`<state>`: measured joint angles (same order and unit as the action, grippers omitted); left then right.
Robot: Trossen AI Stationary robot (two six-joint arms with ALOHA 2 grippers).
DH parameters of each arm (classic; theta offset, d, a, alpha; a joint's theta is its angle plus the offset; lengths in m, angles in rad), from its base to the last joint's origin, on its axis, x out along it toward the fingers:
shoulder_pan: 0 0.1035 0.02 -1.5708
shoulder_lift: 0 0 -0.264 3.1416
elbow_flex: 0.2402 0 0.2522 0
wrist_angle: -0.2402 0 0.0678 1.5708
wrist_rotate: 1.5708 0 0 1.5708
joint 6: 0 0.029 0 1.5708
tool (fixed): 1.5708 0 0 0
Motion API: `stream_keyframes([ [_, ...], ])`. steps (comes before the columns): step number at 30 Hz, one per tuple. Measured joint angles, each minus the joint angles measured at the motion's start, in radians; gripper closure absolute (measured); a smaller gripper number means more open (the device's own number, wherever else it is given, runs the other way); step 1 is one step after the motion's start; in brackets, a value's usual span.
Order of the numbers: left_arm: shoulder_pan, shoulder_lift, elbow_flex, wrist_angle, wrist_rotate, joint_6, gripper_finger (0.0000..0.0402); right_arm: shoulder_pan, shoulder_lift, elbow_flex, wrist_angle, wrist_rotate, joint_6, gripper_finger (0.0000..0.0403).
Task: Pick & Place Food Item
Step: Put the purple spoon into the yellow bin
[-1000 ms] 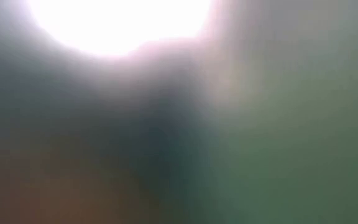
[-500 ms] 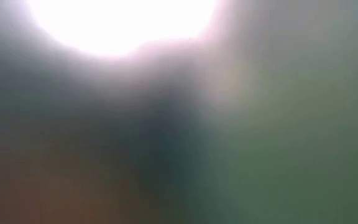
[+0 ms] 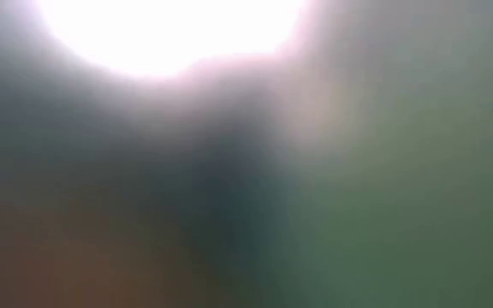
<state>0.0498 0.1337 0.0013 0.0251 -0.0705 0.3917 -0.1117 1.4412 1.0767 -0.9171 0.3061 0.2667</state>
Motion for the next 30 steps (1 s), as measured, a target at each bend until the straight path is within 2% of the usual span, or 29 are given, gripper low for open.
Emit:
stream_keyframes([
  [12,0.0,0.0,0.0,0.0,0.0,0.0,0.0126,-0.114,0.086,0.0,-0.022,-0.017,-0.56,0.0246],
  [25,0.0,0.0,0.0,0.0,0.0,0.0,0.0126,-0.159,0.27,0.0,-0.014,-0.041,-0.585,0.0246],
  [30,0.0,0.0,0.0,0.0,0.0,0.0,0.0126,-0.187,0.298,0.001,-0.004,-0.058,-0.589,0.0246],
])
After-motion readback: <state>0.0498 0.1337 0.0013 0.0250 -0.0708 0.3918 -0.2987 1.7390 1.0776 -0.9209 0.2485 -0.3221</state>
